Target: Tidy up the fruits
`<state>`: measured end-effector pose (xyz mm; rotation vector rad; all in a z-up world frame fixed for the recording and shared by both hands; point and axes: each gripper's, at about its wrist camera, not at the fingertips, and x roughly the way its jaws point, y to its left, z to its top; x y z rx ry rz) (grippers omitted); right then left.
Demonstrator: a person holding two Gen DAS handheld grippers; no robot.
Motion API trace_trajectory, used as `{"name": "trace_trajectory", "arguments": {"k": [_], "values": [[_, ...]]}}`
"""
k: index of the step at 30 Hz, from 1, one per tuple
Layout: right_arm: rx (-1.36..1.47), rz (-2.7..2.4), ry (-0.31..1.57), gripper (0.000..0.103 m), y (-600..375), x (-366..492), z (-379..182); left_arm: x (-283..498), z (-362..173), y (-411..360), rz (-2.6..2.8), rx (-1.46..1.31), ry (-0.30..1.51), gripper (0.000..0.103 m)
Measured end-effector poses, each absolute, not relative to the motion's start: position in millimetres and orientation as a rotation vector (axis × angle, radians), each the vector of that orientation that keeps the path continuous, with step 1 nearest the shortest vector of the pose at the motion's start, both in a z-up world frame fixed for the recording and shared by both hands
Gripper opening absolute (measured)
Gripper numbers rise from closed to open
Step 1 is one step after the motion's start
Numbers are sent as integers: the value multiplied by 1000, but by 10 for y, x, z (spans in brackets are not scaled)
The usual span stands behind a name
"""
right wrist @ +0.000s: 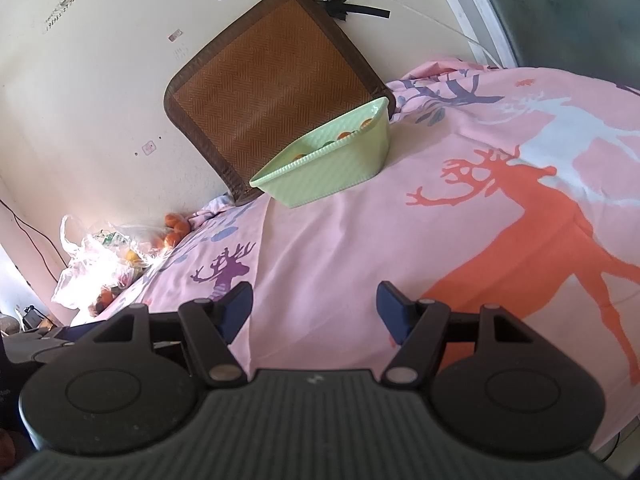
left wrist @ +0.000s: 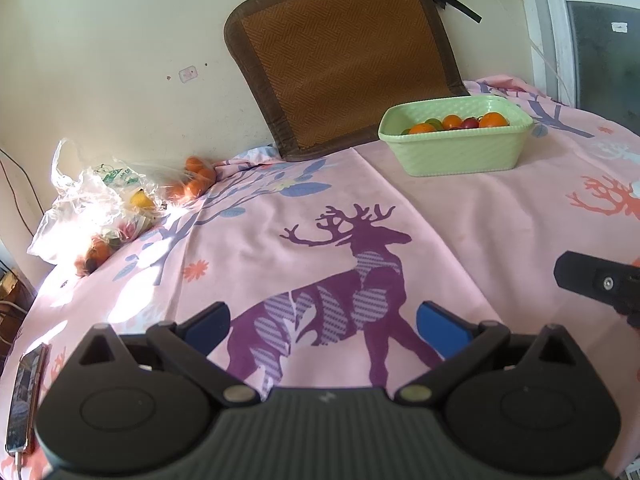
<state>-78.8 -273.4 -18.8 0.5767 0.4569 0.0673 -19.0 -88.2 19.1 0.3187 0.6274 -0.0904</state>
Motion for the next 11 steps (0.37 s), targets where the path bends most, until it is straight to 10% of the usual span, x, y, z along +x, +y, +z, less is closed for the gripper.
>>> {"name": "trace_trajectory", "arguments": {"k": [11], "values": [[558,64,448,70,-2721,-798,-178,-165,212,-830,-135,266,638,103]]}}
